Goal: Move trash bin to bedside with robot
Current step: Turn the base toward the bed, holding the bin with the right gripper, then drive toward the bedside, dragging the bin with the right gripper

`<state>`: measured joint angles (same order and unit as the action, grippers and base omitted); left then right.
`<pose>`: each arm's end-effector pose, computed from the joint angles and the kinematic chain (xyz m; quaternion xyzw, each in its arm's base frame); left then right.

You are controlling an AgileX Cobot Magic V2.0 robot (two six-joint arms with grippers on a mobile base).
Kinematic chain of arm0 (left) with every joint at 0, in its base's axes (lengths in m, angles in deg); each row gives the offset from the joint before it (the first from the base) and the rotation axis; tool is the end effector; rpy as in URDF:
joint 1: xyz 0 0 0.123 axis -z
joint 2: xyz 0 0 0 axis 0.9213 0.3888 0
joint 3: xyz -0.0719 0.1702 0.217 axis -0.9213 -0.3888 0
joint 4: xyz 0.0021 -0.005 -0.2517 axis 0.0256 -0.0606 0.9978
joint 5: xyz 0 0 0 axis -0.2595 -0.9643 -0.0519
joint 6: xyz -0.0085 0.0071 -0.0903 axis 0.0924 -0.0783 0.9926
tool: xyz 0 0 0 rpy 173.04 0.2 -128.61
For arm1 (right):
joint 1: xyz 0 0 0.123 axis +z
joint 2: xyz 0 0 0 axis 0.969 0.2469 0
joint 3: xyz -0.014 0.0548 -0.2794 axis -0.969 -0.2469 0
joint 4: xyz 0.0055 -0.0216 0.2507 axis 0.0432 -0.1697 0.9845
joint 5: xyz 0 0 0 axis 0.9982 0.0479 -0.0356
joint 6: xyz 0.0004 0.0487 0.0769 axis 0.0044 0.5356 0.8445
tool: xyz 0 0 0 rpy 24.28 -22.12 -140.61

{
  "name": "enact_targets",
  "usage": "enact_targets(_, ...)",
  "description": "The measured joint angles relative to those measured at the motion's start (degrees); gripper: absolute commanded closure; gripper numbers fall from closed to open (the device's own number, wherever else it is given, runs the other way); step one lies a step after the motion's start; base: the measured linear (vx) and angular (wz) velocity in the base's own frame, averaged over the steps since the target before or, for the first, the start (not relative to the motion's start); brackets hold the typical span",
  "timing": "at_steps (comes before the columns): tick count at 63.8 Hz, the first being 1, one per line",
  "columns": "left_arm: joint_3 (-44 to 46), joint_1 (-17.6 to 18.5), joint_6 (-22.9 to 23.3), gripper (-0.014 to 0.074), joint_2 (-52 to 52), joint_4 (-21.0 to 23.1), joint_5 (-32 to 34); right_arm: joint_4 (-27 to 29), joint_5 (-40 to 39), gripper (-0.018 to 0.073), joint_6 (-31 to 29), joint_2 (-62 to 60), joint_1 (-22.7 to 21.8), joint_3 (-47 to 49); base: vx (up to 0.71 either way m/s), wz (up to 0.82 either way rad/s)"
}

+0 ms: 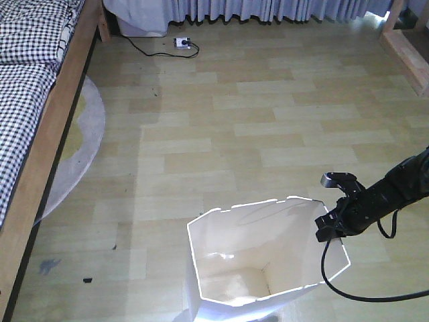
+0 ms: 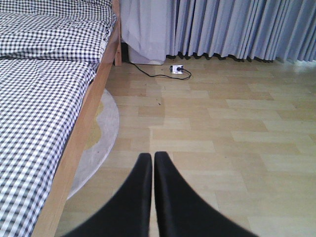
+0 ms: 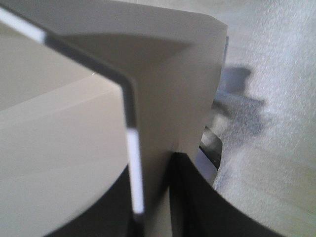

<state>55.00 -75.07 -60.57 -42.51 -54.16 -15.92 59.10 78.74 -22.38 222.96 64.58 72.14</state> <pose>0.0527 0.0084 0.1710 -0.0855 0.7948 0.0266 0.6002 0.3254 -0.0234 -0.0219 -0.1481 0.9611 0.2324 0.0195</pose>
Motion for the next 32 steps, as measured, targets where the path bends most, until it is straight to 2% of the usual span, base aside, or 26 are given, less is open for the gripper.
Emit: enact_targets(32, 0.0, 0.0, 0.0, 0.0603, 0.0, 0.0, 0.0, 0.05, 0.02, 0.0562, 0.0, 0.0, 0.0, 0.0, 0.33, 0.05)
